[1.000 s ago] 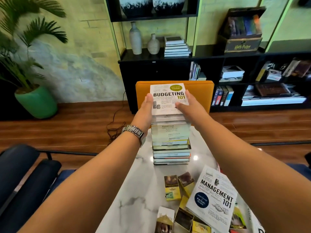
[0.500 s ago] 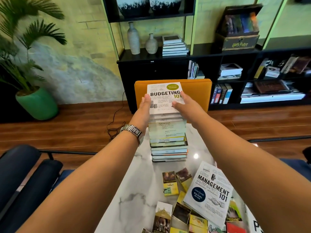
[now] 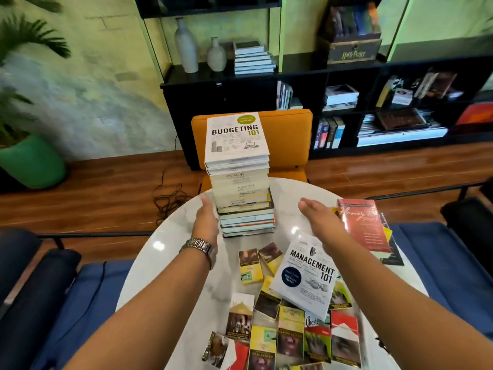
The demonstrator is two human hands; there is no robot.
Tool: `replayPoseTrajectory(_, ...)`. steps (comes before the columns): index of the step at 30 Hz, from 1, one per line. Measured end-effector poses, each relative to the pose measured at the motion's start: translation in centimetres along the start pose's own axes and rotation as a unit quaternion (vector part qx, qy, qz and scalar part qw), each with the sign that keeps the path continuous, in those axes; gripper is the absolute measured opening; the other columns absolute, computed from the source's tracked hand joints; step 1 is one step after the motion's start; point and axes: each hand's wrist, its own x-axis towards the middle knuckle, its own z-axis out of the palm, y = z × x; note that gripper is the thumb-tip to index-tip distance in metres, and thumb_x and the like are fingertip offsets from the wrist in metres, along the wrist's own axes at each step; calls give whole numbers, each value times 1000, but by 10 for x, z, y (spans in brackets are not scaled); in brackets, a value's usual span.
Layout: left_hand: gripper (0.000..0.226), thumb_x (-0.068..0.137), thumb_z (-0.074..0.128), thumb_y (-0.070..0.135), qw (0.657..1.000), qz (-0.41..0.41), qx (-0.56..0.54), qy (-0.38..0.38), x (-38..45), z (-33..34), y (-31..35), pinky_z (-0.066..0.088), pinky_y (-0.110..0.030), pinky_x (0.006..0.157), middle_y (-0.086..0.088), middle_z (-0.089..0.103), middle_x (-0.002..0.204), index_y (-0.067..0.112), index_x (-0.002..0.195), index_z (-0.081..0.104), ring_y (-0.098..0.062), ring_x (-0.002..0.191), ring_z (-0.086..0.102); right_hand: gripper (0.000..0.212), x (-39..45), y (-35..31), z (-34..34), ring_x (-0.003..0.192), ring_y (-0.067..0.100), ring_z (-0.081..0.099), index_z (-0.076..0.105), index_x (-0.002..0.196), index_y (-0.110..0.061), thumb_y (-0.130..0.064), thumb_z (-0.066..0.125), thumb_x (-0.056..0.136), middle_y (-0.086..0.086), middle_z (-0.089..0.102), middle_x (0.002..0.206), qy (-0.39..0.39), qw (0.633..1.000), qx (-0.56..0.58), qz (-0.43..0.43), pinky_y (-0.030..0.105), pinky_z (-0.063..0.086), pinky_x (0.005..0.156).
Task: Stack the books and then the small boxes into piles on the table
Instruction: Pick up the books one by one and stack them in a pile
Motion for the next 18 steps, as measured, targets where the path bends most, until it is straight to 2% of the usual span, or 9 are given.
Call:
replayPoseTrajectory(1,52,96,22,59,999,-5,25,-22,-10,4,-13,45,-29,86,5,61,109,26,125,50,-17,95,57,48,-7,18,-4,122,24,49,47,140,-24,-44,50,96,4,49,144,2,1000,-2,13,37,43,89)
replayPoseTrajectory(3,56,95,24,61,992,-16,106,-71,-19,14,-46,42,-38,102,-2,58,128,24,125,52,-24,112,56,44,-22,47,-10,106,21,56,51,137,-24,-41,52,96,7,56,136,6,999,-14,41,34,46,79)
replayPoseTrajectory(4,58,93,27,64,984,-21,150,-94,-25,21,-60,41,-43,105,-6,56,133,22,123,54,-28,117,55,43,-33,61,-15,105,22,58,53,136,-24,-41,51,96,7,58,133,8,998,-35,58,34,45,80)
replayPoseTrajectory(7,46,96,40,48,952,-29,254,-166,-43,41,-86,40,-30,95,-10,58,126,14,123,57,-29,114,55,39,-59,95,-22,109,24,57,56,132,-20,-36,53,96,8,58,133,27,993,-60,95,34,44,87)
replayPoseTrajectory(9,42,98,43,36,917,-32,338,-209,-48,51,-102,40,-31,97,-9,54,132,11,130,53,-27,121,51,36,-76,113,-19,107,25,57,57,128,-18,-32,56,95,6,58,129,31,992,-20,121,36,49,86)
replayPoseTrajectory(11,46,95,44,41,871,-23,438,-223,-56,62,-114,43,-34,99,-10,55,135,11,130,52,-29,120,53,37,-93,126,-17,110,25,56,53,129,-18,-30,56,94,3,55,126,11,989,10,147,33,50,82)
replayPoseTrajectory(14,44,94,43,47,786,13,569,-244,-69,72,-124,46,-33,89,-7,60,126,18,126,50,-30,111,58,57,-97,161,-10,114,20,58,47,136,-26,-47,56,84,0,56,135,-21,988,0,150,38,50,93)
replayPoseTrajectory(16,53,86,46,56,774,21,582,-247,-74,78,-131,51,-34,88,-5,61,126,24,128,46,-29,106,61,64,-92,185,-6,110,17,61,44,138,-28,-50,58,80,-1,57,136,-36,988,17,147,40,53,92)
replayPoseTrajectory(18,65,75,49,64,800,5,554,-232,-71,82,-136,53,-35,85,-4,60,126,27,128,45,-27,102,63,55,-104,165,-6,107,18,63,43,140,-22,-36,59,89,2,57,134,-31,987,35,153,35,55,86)
